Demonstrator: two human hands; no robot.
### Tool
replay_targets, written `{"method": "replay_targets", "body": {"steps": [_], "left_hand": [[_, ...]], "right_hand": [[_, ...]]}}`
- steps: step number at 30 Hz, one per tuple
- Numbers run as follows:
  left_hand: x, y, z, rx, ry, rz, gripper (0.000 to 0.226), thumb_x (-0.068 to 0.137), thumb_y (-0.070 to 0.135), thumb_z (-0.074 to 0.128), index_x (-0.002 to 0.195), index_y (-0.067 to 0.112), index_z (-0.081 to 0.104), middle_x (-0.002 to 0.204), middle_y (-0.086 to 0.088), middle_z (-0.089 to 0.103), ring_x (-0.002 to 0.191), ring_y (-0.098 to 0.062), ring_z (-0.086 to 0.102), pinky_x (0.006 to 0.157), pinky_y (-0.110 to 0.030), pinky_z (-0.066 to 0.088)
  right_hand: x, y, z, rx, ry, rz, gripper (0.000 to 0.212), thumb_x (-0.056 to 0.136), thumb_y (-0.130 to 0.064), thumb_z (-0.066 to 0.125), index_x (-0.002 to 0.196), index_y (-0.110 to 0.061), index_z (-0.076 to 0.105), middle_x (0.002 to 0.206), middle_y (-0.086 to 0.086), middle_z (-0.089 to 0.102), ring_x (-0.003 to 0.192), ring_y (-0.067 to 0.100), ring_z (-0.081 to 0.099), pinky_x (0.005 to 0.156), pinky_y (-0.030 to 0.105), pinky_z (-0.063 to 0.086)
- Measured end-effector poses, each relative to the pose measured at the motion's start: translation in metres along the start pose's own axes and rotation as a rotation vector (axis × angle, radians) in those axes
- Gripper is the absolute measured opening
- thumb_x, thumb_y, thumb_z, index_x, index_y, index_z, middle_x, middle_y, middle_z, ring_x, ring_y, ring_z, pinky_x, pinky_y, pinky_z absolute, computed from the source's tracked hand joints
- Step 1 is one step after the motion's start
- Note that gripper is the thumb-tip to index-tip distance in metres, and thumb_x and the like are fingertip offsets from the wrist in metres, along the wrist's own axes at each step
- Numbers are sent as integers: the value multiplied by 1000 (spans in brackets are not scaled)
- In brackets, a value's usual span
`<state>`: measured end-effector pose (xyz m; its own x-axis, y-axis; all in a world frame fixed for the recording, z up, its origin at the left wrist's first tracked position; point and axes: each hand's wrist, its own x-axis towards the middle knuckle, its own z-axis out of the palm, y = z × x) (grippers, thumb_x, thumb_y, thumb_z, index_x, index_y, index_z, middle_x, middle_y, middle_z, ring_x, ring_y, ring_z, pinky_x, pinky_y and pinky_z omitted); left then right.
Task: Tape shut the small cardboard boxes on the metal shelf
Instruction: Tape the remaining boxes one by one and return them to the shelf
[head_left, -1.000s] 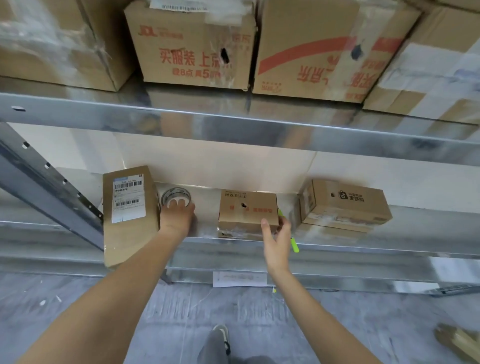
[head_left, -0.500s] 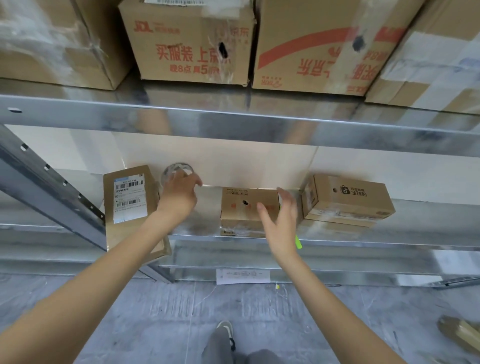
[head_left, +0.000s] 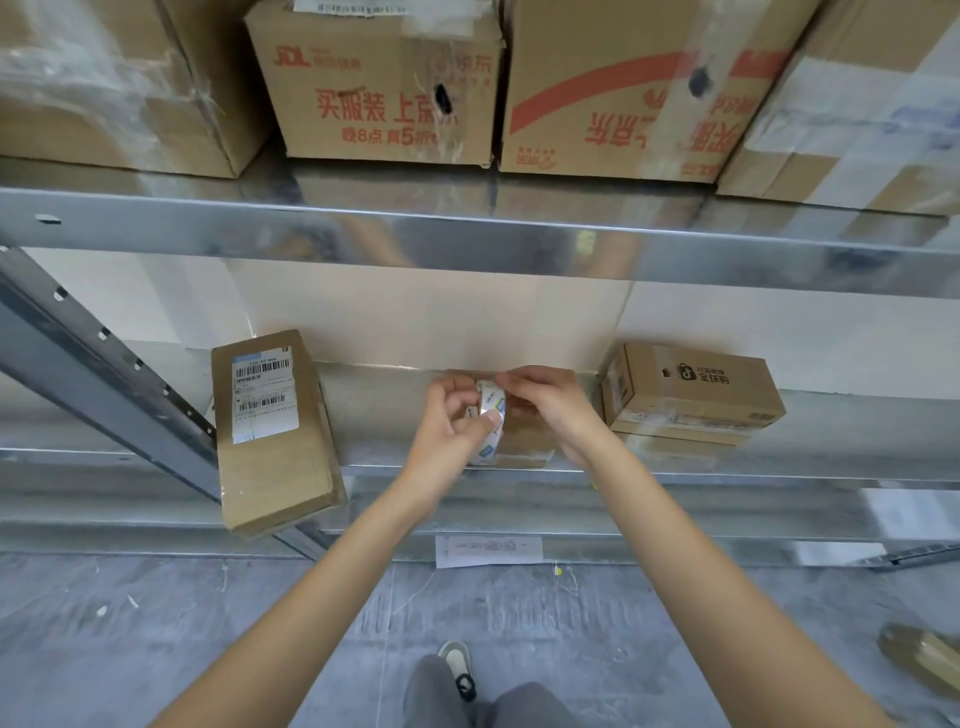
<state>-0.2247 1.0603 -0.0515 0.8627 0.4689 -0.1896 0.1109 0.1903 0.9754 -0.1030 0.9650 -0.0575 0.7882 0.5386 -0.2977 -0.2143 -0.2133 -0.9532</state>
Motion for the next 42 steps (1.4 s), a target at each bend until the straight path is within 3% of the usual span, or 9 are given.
{"method": "replay_targets", "body": {"steps": [6, 9, 13, 20, 26, 31, 35, 39, 42], "left_hand": [[-12, -23, 13, -191, 98, -29, 18, 93, 3, 59, 109, 7, 51, 78, 4, 74, 66, -4, 66, 58, -18, 51], [-14, -30, 16, -147, 43, -47, 11, 98, 7, 53, 106, 5, 59, 80, -1, 75, 70, -12, 69, 66, -21, 54], [-14, -34, 11, -106, 49, -47, 21, 100, 7, 45, 99, 10, 66, 78, -5, 66, 65, -16, 63, 69, -25, 51], [-17, -31, 12, -107, -8, -3, 23, 101, 4, 36, 95, 4, 58, 68, -9, 62, 65, -25, 66, 72, -28, 51], [-33, -26, 19, -51, -171, 111, 19, 98, 17, 42, 93, 3, 55, 53, -1, 51, 54, -23, 61, 66, -22, 47], [-35, -43, 19, 126, -113, 20, 25, 105, 20, 41, 88, 8, 56, 49, 0, 50, 47, -20, 59, 61, -22, 44], [-31, -49, 14, 56, -94, -142, 45, 101, 40, 42, 77, 5, 54, 45, -9, 50, 47, -26, 61, 62, -36, 51], [-41, -56, 9, 141, -155, -63, 51, 99, 48, 43, 70, 8, 56, 46, -7, 56, 66, -25, 70, 78, -23, 52], [-58, -69, 8, 170, -191, -9, 35, 96, 32, 44, 79, 3, 55, 52, 0, 60, 72, -20, 69, 75, -19, 49]], "right_hand": [[-9, 5, 2, -8, -49, 2, 18, 89, -10, 64, 85, 7, 68, 77, 12, 64, 73, 17, 57, 69, 26, 48], [-12, 5, 1, -37, -73, -8, 19, 92, -7, 61, 103, 6, 69, 73, 7, 64, 62, 10, 56, 60, 18, 48], [-17, -3, -10, -121, -198, -45, 35, 92, 4, 55, 127, -3, 59, 82, 7, 63, 69, 11, 60, 66, 16, 49], [-24, -11, -17, -179, -206, -81, 25, 91, 2, 58, 115, 9, 64, 97, 19, 68, 74, 15, 63, 73, 15, 52], [-28, -10, -18, -170, -153, -68, 21, 93, -5, 59, 102, 12, 67, 94, 18, 67, 88, 21, 55, 89, 37, 48], [-31, -22, -23, -359, -88, -218, 13, 91, -1, 59, 88, 2, 72, 90, 11, 67, 82, 15, 61, 81, 20, 46], [-33, -37, -22, -359, -157, -271, 19, 90, -6, 63, 77, -18, 72, 91, 9, 69, 86, 21, 66, 85, 26, 50], [-27, -39, -24, -303, -57, -258, 21, 90, -7, 62, 75, -20, 70, 81, -1, 66, 72, 3, 60, 75, 14, 46], [-21, -36, -30, -364, -38, -227, 12, 91, -7, 62, 83, -12, 70, 89, 9, 68, 81, 11, 60, 81, 24, 46]]}}
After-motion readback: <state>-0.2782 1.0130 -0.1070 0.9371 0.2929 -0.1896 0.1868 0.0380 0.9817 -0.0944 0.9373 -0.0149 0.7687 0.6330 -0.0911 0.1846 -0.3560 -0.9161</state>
